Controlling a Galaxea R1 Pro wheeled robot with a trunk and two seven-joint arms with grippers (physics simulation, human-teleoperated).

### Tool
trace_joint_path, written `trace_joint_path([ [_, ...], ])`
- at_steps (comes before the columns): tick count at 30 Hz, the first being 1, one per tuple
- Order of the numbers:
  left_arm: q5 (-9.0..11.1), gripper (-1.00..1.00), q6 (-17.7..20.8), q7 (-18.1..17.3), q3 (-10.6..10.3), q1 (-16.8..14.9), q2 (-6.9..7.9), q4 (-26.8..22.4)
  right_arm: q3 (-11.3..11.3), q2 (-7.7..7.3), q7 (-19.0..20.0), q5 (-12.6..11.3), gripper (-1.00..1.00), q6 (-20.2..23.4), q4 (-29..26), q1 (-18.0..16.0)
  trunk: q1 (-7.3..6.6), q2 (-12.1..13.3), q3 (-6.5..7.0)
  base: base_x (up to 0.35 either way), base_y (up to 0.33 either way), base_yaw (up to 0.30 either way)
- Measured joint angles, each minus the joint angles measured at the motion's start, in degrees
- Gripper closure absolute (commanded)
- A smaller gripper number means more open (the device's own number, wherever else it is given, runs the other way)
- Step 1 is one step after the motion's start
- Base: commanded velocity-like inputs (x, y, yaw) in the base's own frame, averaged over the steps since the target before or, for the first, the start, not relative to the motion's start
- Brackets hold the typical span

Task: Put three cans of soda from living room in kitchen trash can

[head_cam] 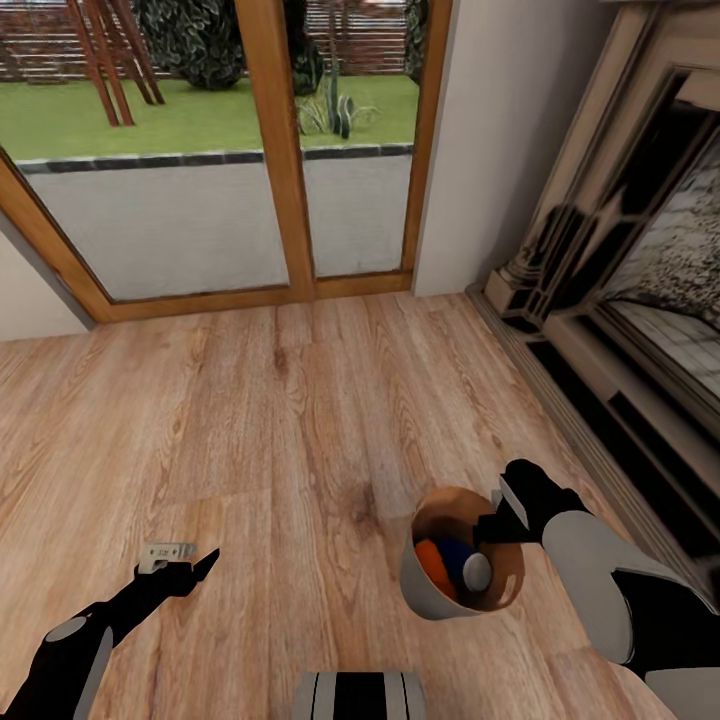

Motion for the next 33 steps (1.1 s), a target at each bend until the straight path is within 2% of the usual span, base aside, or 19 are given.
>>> trace_joint_path([
  [1, 0.0, -1.00, 0.0, 0.0, 0.0, 0.0, 0.00, 0.0, 0.1, -0.01, 0.0, 0.6, -1.00, 0.0, -0.3, 0.0, 0.01, 0.0, 0.00, 0.000, 0.000, 0.000],
  [2, 0.0, -1.00, 0.0, 0.0, 0.0, 0.0, 0.00, 0.0, -0.1, 0.02, 0.0, -0.4, -1.00, 0.0, -0.4, 0.0, 0.01, 0.0, 0.00, 0.000, 0.000, 0.000],
  [33, -0.1, -1.00, 0.0, 0.0, 0.0, 0.0, 0.00, 0.0, 0.0, 0.17, 0.1, -0.2, -1.00, 0.0, -0.5, 0.1, 0.01, 0.0, 0.00, 0.000, 0.000, 0.000],
])
